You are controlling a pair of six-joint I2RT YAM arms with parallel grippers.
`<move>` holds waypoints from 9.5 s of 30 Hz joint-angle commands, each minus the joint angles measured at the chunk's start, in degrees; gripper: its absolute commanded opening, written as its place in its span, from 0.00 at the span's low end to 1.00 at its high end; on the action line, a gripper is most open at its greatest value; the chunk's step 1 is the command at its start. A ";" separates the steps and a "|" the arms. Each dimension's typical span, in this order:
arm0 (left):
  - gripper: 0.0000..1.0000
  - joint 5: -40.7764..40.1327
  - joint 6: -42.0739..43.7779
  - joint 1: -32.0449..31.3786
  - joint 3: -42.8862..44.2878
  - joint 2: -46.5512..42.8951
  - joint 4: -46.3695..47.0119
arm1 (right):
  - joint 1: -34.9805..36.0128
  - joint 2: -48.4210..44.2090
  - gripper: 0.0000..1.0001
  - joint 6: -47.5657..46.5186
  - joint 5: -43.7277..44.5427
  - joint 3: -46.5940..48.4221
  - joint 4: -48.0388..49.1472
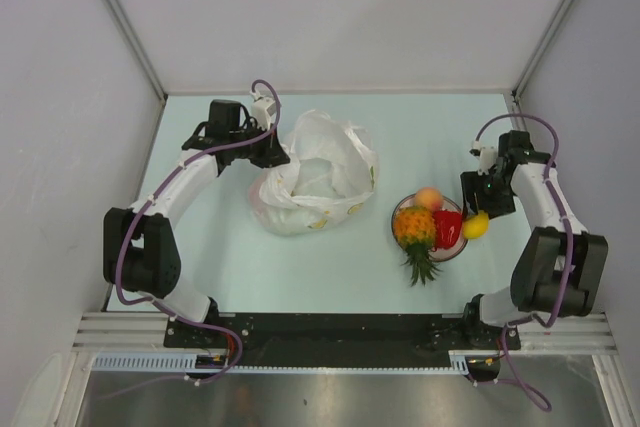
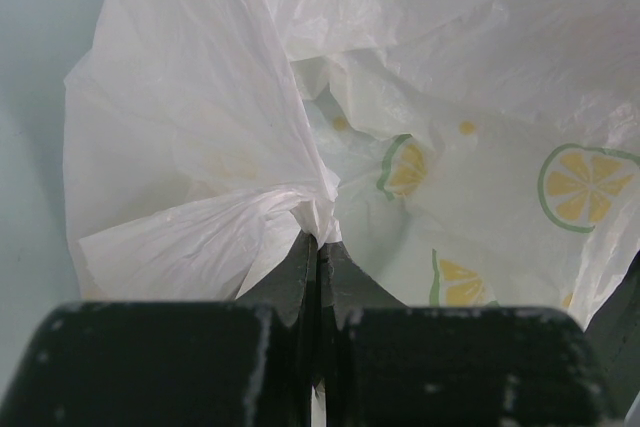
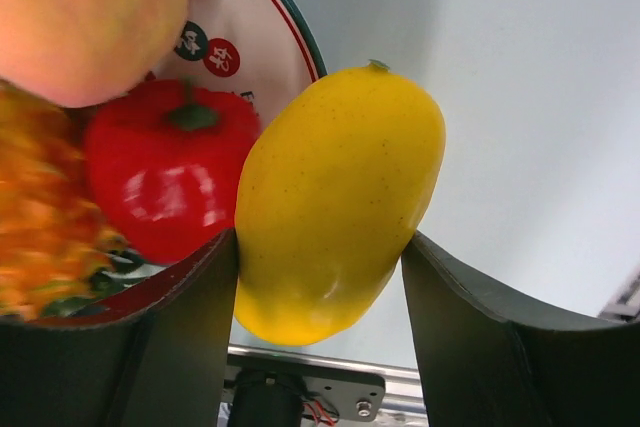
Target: Take the fake fruits out of the plastic bag
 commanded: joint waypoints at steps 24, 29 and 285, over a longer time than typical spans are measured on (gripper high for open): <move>0.00 -0.22 1.16 -1.37 0.95 -2.76 0.05 | -0.79 9.54 0.82 -7.97 -9.57 -1.11 -0.34; 0.00 0.13 0.90 -1.37 -0.19 -3.73 1.01 | -2.10 4.63 1.00 -9.01 -7.99 -1.02 -2.18; 0.91 -23.57 33.67 -41.31 31.90 -12.53 -33.60 | 1.33 -25.36 1.00 9.96 -12.65 -7.88 34.37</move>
